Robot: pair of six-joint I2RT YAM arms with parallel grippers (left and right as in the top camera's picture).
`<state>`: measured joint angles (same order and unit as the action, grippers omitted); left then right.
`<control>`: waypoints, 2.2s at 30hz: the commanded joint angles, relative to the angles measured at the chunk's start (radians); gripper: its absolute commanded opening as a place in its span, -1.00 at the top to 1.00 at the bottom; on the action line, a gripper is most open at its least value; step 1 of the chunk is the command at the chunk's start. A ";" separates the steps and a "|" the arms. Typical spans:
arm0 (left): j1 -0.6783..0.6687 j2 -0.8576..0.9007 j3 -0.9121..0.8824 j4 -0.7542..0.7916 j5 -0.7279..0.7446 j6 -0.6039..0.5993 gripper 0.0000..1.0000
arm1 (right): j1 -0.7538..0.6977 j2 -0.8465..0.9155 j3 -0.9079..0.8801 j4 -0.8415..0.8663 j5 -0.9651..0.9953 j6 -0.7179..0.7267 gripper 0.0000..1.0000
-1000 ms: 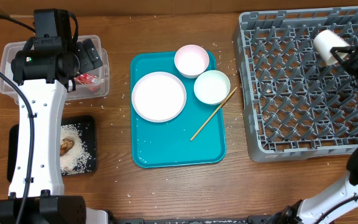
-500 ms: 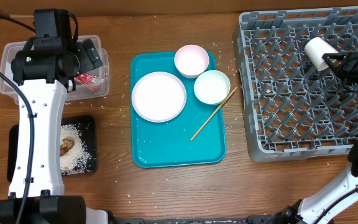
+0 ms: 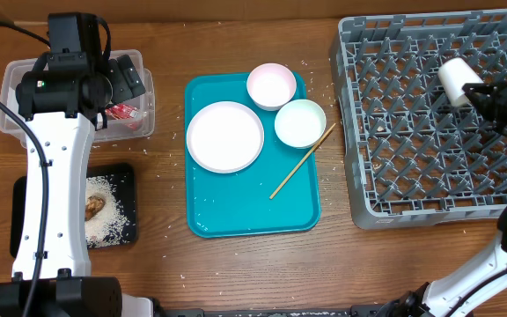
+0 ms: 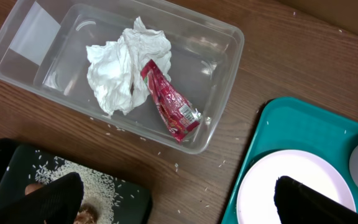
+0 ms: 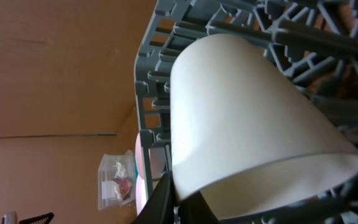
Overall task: Sort waste into correct bins and load items into the dishwasher
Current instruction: 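Release the white cup upright in the rack and lift the right gripper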
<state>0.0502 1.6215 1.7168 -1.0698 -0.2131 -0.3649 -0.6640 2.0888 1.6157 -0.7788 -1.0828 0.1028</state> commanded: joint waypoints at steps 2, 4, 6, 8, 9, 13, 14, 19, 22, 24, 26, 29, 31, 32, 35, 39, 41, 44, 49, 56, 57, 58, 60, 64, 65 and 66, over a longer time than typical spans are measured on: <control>0.002 -0.005 0.014 0.001 0.003 -0.010 -0.99 | -0.040 0.000 -0.003 -0.025 0.130 0.025 0.92; 0.002 -0.005 0.014 0.001 0.003 -0.010 -1.00 | -0.055 0.000 -0.003 -0.040 0.135 0.025 0.92; 0.002 -0.005 0.014 0.001 0.003 -0.009 -1.00 | -0.066 0.000 -0.003 -0.063 0.163 0.025 0.92; 0.002 -0.005 0.014 0.001 0.003 -0.010 -1.00 | -0.072 0.000 -0.003 -0.083 0.196 0.025 0.92; 0.002 -0.005 0.014 0.001 0.003 -0.010 -1.00 | -0.074 0.000 -0.003 -0.092 0.213 0.025 0.92; 0.002 -0.005 0.014 0.001 0.003 -0.010 -1.00 | -0.081 -0.006 -0.003 -0.114 0.238 0.025 0.92; 0.002 -0.005 0.014 0.001 0.003 -0.010 -1.00 | -0.083 -0.010 -0.003 -0.116 0.238 0.025 0.92; 0.002 -0.005 0.014 0.001 0.003 -0.010 -0.99 | -0.094 -0.044 -0.003 -0.126 0.284 0.040 0.88; 0.002 -0.005 0.014 0.001 0.004 -0.009 -1.00 | -0.103 -0.081 -0.003 -0.138 0.383 0.071 0.85; 0.002 -0.005 0.014 0.001 0.004 -0.010 -0.99 | -0.111 -0.102 -0.003 -0.150 0.435 0.082 0.84; 0.002 -0.005 0.014 0.001 0.004 -0.009 -1.00 | -0.119 -0.119 -0.003 -0.160 0.470 0.085 0.84; 0.002 -0.005 0.014 0.001 0.003 -0.010 -0.99 | -0.136 -0.134 -0.003 -0.182 0.522 0.115 0.84; 0.002 -0.005 0.014 0.001 0.004 -0.009 -1.00 | -0.150 -0.137 -0.003 -0.201 0.521 0.115 0.85; 0.002 -0.005 0.014 0.001 0.003 -0.009 -1.00 | -0.152 -0.138 -0.003 -0.204 0.521 0.115 0.85; 0.002 -0.005 0.014 0.001 0.003 -0.009 -1.00 | -0.153 -0.156 -0.003 -0.214 0.521 0.114 0.86; 0.002 -0.005 0.014 0.001 0.004 -0.010 -1.00 | -0.122 -0.223 -0.003 -0.195 0.526 0.107 0.85; 0.002 -0.005 0.014 0.001 0.003 -0.010 -0.99 | -0.098 -0.261 -0.003 -0.175 0.545 0.108 0.81; 0.002 -0.005 0.014 0.001 0.004 -0.009 -1.00 | -0.048 -0.303 -0.003 -0.148 0.595 0.109 0.69; 0.002 -0.005 0.014 0.001 0.003 -0.009 -0.99 | 0.078 -0.304 -0.005 -0.119 0.805 0.112 0.37; 0.002 -0.005 0.014 0.001 0.003 -0.009 -1.00 | 0.273 -0.301 -0.005 -0.132 0.900 0.122 0.62; 0.002 -0.005 0.014 0.001 0.004 -0.009 -1.00 | 0.333 -0.306 -0.005 -0.144 0.901 0.153 0.62; 0.002 -0.005 0.014 0.001 0.004 -0.009 -1.00 | 0.370 -0.310 -0.005 -0.156 0.901 0.175 0.62; 0.002 -0.005 0.014 0.001 0.003 -0.009 -1.00 | 0.444 -0.313 -0.005 -0.184 0.901 0.219 0.59; 0.002 -0.005 0.014 0.001 0.004 -0.009 -0.99 | 0.590 -0.313 -0.005 -0.273 0.900 0.295 0.46; 0.002 -0.005 0.014 0.001 0.004 -0.009 -1.00 | 0.628 -0.313 -0.005 -0.301 0.899 0.312 0.39; 0.002 -0.005 0.014 0.001 0.004 -0.009 -0.99 | 0.666 -0.313 -0.005 -0.328 0.899 0.324 0.26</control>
<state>0.0502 1.6215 1.7168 -1.0702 -0.2131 -0.3645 -0.0879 1.7947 1.6135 -1.0634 -0.1982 0.3386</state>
